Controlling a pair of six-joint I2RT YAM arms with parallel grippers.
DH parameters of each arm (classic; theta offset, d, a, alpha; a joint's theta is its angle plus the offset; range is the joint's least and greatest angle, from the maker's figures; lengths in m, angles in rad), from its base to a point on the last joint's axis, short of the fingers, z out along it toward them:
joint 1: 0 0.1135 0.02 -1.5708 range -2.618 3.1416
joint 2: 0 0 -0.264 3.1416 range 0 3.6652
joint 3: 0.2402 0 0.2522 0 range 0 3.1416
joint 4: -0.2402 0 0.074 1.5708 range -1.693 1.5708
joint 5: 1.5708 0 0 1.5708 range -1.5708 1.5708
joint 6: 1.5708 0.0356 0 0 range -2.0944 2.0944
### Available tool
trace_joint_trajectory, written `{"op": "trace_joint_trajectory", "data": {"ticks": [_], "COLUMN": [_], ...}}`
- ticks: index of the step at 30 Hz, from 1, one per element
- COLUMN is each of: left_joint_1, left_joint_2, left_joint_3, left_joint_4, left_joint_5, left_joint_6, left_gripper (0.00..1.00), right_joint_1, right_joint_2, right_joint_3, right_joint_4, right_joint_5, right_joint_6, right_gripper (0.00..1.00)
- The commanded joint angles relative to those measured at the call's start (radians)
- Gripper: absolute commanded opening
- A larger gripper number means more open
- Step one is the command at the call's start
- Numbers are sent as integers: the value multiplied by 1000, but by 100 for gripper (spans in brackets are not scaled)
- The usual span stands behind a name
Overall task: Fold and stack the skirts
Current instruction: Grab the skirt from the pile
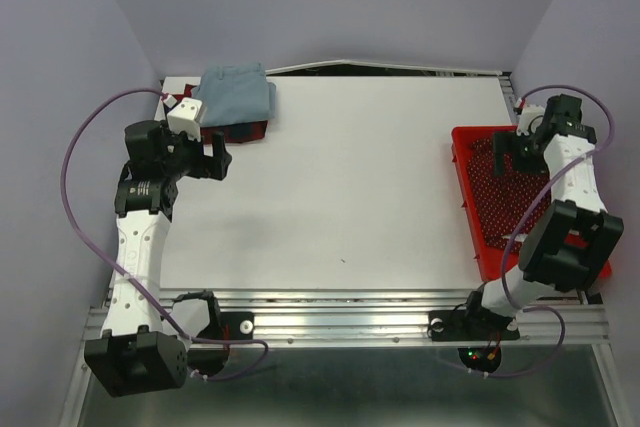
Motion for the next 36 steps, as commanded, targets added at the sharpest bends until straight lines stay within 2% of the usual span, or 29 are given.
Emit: {"op": "trace_joint_trajectory", "data": {"ticks": [1,9,15,17,18,21,22,23,24,25,26,29,36], "left_joint_1": [-2,-2,-2,-2,-2,-2,-2,-2,-3,-2,-2,-2,-2], "left_joint_2": [-1,3,9,6,5,5,5,6,8,9,12,14,8], "left_joint_3": [40,23,34,32,31,26,24,27,28,29,31,38,61], "left_joint_4": [7,30,25,22,22,25,26,28,28,30,30,30,39], "left_joint_5": [4,-19,-22,-22,-23,-23,-20,-17,-12,-8,-3,4,60], "left_joint_6": [-6,-22,-29,-24,-22,-19,-19,-19,-22,-22,-19,-12,13], "left_gripper": [99,99,99,99,99,99,99,99,99,99,99,99,99], "right_joint_1": [-60,-110,-120,-120,-120,-120,-120,-120,-120,-120,-120,-120,-120], "right_joint_2": [77,226,354,357,346,319,294,280,265,233,218,173,161], "right_joint_3": [-10,-94,-73,-68,-61,-35,-1,19,42,95,128,231,664], "right_joint_4": [119,280,284,280,268,216,198,175,137,118,98,23,-163], "right_joint_5": [103,154,116,111,99,59,45,32,7,-7,-24,-112,-437], "right_joint_6": [-41,-64,-42,-41,-41,-35,-31,-30,-19,-15,-7,11,119], "right_gripper": [100,100,98,86,70,46,33,25,12,4,1,1,1]}}
